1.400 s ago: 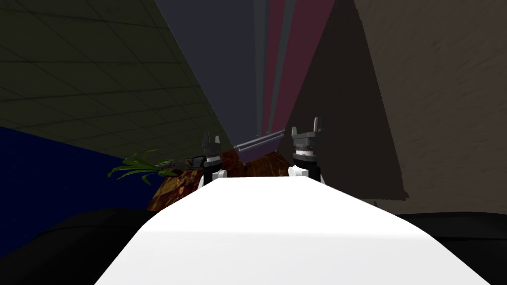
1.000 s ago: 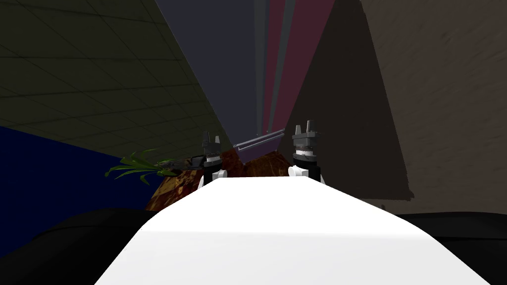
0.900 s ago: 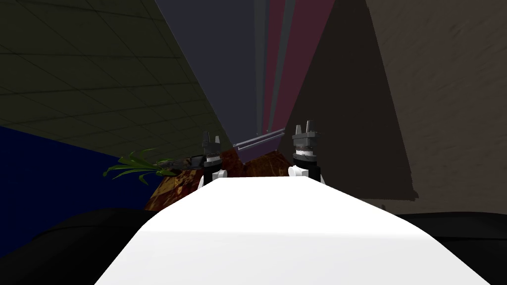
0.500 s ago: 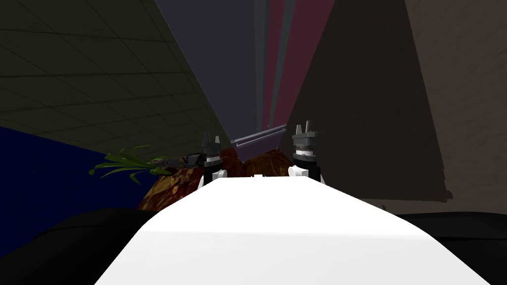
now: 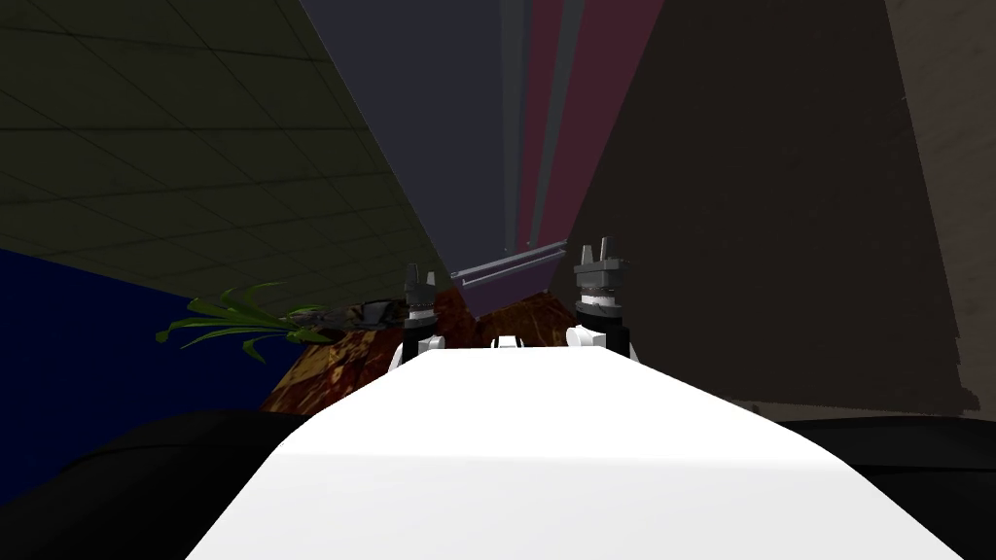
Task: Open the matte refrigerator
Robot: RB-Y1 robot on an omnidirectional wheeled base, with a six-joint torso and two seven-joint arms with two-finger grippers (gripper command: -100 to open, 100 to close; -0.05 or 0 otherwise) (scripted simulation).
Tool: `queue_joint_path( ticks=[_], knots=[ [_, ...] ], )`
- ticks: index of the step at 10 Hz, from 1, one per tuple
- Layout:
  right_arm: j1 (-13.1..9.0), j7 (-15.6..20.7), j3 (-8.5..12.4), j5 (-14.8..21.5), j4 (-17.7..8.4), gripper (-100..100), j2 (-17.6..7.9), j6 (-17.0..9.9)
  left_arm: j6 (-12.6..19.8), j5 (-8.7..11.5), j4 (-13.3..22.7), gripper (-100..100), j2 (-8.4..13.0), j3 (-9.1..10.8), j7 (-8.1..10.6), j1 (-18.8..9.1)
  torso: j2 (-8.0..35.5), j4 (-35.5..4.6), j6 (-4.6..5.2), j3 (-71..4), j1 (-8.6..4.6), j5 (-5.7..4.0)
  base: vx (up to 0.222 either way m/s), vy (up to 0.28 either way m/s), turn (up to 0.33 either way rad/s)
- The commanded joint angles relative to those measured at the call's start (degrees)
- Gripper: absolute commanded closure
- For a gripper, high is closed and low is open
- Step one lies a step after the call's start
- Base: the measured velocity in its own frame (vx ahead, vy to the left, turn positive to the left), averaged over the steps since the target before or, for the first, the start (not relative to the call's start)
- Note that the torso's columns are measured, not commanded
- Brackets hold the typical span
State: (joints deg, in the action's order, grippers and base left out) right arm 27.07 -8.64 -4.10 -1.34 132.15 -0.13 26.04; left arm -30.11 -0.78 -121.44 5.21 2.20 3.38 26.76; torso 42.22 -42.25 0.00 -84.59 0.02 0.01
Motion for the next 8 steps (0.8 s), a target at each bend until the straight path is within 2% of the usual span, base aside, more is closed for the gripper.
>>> queue_joint_path(
  ticks=[1,7,8],
  knots=[
    [0.0,0.0,0.0,0.0,0.0,0,0.0,0.0,-1.3,0.1,3.9,-100,1.6,0.45,-0.18,-0.7,0.1,0.0,0.0,0.0,-0.02,0.0,0.08,-0.017,0.024],
    [0.0,0.0,0.0,0.0,0.0,0,0.0,0.0,-5.9,0.3,15.0,-100,4.2,1.76,-0.64,-2.5,0.0,0.0,0.0,0.0,-0.03,-0.01,0.094,-0.011,0.027],
    [0.0,0.0,0.0,0.0,0.0,0,0.0,0.0,-5.9,0.3,16.0,-100,4.2,1.76,-0.64,-2.5,0.0,0.0,0.0,0.0,-0.04,-0.01,0.075,-0.013,0.01]
  ],
)
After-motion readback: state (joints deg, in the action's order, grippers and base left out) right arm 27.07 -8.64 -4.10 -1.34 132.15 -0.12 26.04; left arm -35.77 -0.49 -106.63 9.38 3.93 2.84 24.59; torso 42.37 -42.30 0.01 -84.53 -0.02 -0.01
